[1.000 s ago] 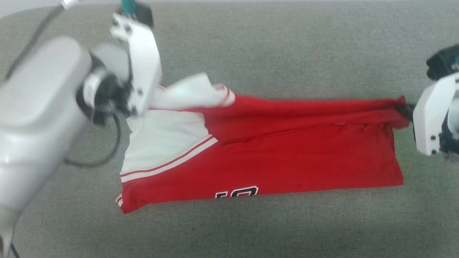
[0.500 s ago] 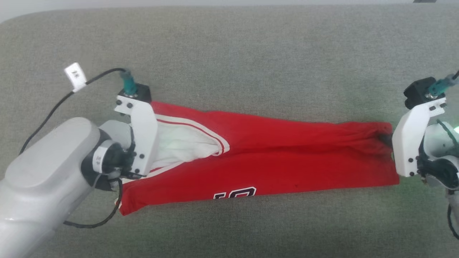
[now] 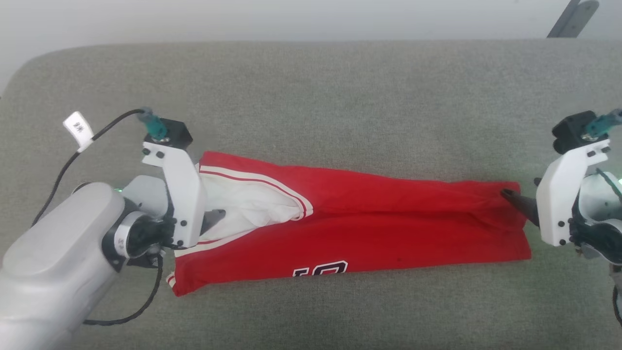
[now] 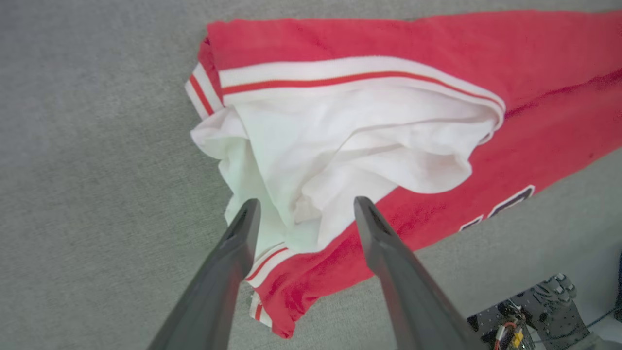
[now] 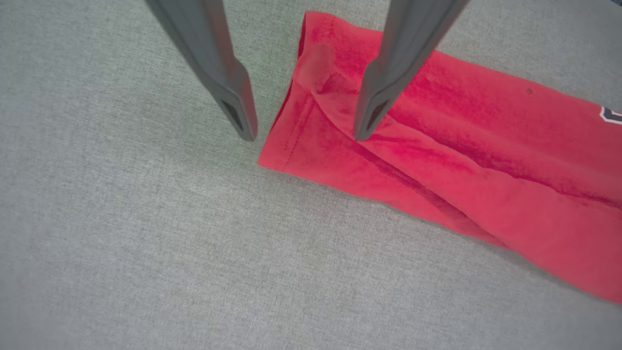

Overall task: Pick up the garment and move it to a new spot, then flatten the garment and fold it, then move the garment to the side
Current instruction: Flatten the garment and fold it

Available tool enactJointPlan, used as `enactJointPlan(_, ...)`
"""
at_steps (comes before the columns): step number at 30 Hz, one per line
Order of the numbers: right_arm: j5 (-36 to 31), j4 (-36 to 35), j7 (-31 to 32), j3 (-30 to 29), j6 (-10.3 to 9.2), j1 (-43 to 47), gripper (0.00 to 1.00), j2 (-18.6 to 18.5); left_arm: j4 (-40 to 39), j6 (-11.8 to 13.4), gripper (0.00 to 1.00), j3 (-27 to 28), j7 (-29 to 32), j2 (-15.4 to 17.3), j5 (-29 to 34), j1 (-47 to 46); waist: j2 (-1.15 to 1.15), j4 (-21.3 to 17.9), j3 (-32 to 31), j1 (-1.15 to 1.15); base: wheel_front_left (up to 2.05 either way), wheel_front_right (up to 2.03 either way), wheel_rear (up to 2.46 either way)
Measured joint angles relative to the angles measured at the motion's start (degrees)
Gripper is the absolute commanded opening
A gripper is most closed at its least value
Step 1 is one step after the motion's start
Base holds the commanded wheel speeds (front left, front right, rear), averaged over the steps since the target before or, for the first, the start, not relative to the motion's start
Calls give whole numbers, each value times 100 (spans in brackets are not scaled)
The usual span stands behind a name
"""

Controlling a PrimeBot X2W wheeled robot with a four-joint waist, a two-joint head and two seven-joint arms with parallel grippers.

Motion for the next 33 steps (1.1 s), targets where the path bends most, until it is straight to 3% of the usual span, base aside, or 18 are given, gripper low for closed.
enactJointPlan(7,16,-136,-67,-386,0,289,100,1,-12,-286,100,311,-1464,171,344,329,0,15,-207,0,0,0,0)
enactJointPlan(23,-55,68,116,-1115,0,827,100,121,464,-292,100,1397,-5692,270,833,1697,0,236,-253,0,0,0,0)
enactJointPlan(28,-45,265,145,-1144,0,823,100,174,559,-276,100,1724,-6108,187,891,1986,0,344,-187,0,0,0,0)
enactJointPlan(33,-1,616,125,-1107,0,730,100,277,299,-205,100,2688,-6169,-97,1268,2327,0,483,-74,0,0,0,0)
